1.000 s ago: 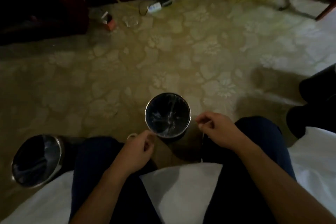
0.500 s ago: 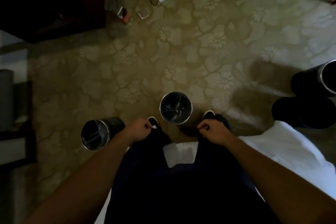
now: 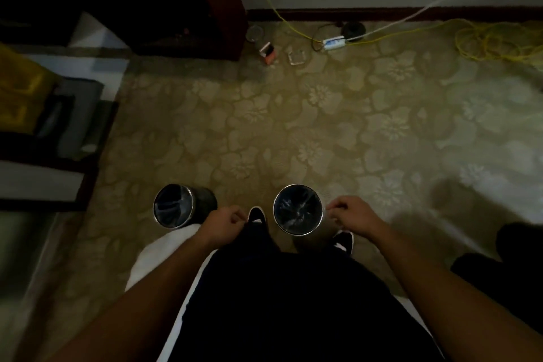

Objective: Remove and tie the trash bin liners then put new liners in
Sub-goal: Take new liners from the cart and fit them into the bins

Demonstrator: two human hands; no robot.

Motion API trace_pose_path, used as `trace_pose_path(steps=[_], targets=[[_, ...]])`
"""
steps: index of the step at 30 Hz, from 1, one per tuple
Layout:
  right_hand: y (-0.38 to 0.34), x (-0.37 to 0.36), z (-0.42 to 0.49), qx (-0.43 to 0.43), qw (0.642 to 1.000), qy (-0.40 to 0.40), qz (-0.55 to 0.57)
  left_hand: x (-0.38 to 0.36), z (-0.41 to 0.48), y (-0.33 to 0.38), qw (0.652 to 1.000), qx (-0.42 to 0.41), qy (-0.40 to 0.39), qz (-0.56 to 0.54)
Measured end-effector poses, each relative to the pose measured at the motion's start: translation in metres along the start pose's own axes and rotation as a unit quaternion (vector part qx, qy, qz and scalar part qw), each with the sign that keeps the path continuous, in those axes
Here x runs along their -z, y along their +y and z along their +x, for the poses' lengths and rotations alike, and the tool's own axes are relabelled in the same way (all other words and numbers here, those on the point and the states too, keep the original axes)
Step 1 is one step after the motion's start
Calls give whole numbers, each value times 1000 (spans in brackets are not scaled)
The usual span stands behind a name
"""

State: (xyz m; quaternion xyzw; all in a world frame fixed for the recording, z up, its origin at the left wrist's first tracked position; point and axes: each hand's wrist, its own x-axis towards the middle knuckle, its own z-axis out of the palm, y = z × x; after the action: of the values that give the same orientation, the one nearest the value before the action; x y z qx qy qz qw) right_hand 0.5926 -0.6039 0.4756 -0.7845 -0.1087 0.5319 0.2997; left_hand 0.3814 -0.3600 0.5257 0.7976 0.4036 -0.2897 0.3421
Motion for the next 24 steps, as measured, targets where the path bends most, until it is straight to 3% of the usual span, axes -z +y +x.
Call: trace_pose_path(steps=[6, 12, 15, 18, 21, 24], targets=[[-112, -6, 55, 70, 993, -69, -66, 14, -10, -49, 994, 70, 39, -69], [-245, -45, 111, 110, 983, -116, -92, 20, 12, -110, 973, 136, 25, -183], [-297, -60, 137, 108, 981, -115, -111, 37, 43, -132, 961, 149, 47, -227], [-329, -67, 159, 91, 980, -98, -148, 84, 87, -150, 963, 134, -3, -233], [-340, -62, 184, 66, 979, -66, -182, 144, 136, -158, 963, 99, -47, -245], [-336, -46, 206, 26, 978, -31, -204, 206, 182, -157, 966, 75, -34, -244]])
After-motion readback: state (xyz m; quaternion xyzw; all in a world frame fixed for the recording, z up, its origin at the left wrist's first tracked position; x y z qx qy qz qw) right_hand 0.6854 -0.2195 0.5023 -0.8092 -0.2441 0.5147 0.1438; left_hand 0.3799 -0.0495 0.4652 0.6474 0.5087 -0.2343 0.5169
